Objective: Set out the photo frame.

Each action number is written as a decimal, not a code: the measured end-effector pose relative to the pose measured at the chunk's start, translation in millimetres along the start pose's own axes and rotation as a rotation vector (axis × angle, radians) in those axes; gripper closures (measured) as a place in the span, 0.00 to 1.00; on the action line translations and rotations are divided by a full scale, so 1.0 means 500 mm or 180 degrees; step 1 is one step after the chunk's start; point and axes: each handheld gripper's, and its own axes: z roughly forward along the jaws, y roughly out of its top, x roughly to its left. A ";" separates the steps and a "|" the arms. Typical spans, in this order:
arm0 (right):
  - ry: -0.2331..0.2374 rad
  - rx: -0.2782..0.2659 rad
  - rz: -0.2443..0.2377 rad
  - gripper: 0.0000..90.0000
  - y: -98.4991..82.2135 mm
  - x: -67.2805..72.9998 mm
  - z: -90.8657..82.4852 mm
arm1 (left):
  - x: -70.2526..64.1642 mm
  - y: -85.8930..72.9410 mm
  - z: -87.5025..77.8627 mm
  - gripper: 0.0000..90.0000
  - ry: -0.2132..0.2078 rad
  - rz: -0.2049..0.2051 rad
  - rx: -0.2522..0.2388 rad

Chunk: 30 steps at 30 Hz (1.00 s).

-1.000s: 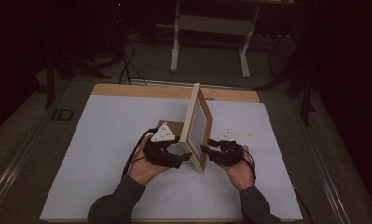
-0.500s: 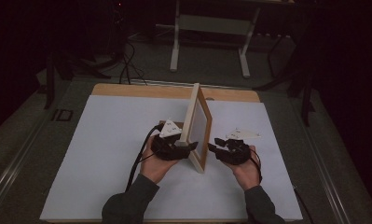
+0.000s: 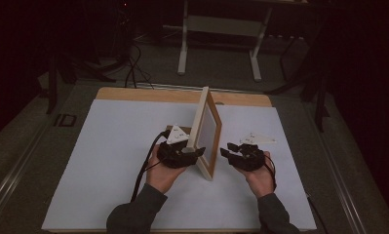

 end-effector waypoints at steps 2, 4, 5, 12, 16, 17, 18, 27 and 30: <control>0.0002 0.0007 0.0004 0.66 -0.001 0.001 0.002 | -0.003 -0.001 0.000 0.56 0.0043 -0.0039 -0.0022; 0.0007 0.0005 0.0006 0.66 -0.001 0.002 0.004 | -0.009 -0.002 0.004 0.54 0.0114 -0.0055 -0.0023; 0.0013 0.0008 0.0003 0.66 -0.001 0.002 0.006 | -0.013 -0.003 0.008 0.53 0.0143 -0.0047 -0.0025; 0.0021 0.0000 -0.0012 0.66 0.003 0.005 0.007 | -0.012 -0.006 0.012 0.57 0.0287 -0.0074 -0.0113; 0.0002 0.0003 0.0002 0.66 0.001 -0.002 0.004 | 0.002 -0.008 0.006 0.62 0.0250 -0.0188 -0.0091; -0.0005 0.0002 0.0004 0.65 0.000 -0.003 0.003 | 0.008 -0.008 0.004 0.63 0.0237 -0.0203 -0.0076; -0.0009 0.0000 0.0008 0.65 -0.002 -0.004 0.003 | 0.012 -0.008 0.002 0.64 0.0248 -0.0226 -0.0066; -0.0043 -0.0017 0.0031 0.64 0.005 -0.013 0.007 | 0.054 -0.010 -0.012 0.72 0.0435 -0.0390 -0.0120; -0.0068 -0.0027 0.0039 0.63 0.010 -0.020 0.008 | 0.070 -0.012 -0.014 0.73 0.0462 -0.0439 -0.0182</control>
